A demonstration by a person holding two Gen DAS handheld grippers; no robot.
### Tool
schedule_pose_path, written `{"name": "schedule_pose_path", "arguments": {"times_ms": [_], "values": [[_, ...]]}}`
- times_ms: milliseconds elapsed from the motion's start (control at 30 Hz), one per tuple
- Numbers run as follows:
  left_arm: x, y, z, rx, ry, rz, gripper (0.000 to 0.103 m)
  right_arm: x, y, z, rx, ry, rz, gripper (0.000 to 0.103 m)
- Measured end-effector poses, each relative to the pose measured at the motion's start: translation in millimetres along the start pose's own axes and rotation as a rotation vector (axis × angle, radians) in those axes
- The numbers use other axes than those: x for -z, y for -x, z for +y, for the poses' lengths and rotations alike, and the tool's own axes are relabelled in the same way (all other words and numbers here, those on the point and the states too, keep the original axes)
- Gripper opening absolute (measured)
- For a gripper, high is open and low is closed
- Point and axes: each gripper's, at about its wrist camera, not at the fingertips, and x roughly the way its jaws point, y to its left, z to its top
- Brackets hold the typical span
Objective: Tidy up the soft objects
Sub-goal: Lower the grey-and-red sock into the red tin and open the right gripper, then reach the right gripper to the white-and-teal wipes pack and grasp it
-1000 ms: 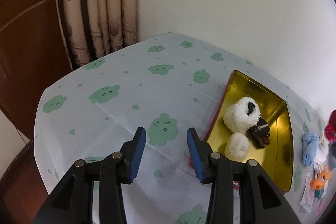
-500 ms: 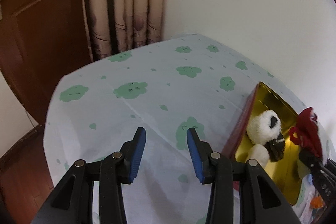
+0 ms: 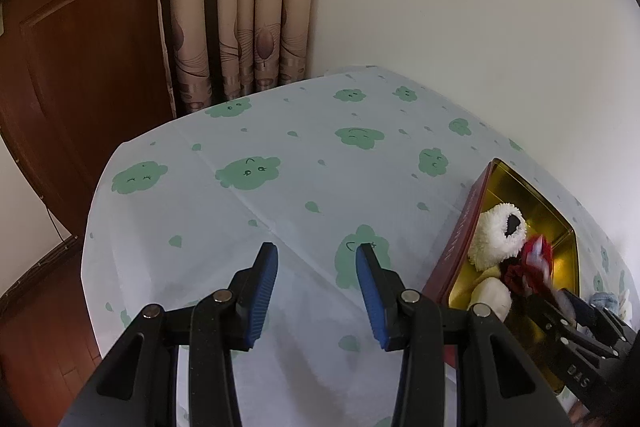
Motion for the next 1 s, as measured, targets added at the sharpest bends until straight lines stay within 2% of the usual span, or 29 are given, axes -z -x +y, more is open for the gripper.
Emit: {"name": "schedule_pose_path", "arguments": {"times_ms": [100, 367, 533, 767, 867, 1000], "values": [[0, 0, 0, 0.005, 0.0, 0.002, 0.042, 2, 13, -2, 0.008, -0.004, -0.023, 0.064], [1, 2, -3, 0.01, -0.011, -0.004, 0.042, 27, 67, -35, 0.031, -0.039, -0.079, 0.066], [2, 4, -9, 0.008, -0.034, -0.014, 0.042, 57, 104, -86, 0.109, -0.102, -0.093, 0.066], [3, 7, -13, 0.005, -0.056, -0.028, 0.042, 112, 154, -169, 0.285, -0.218, -0.088, 0.074], [3, 9, -15, 0.007, -0.064, -0.036, 0.042, 136, 162, -191, 0.348, -0.24, -0.06, 0.085], [6, 10, -22, 0.016, -0.098, -0.039, 0.042, 158, 154, -210, 0.37, -0.25, -0.001, 0.089]]}}
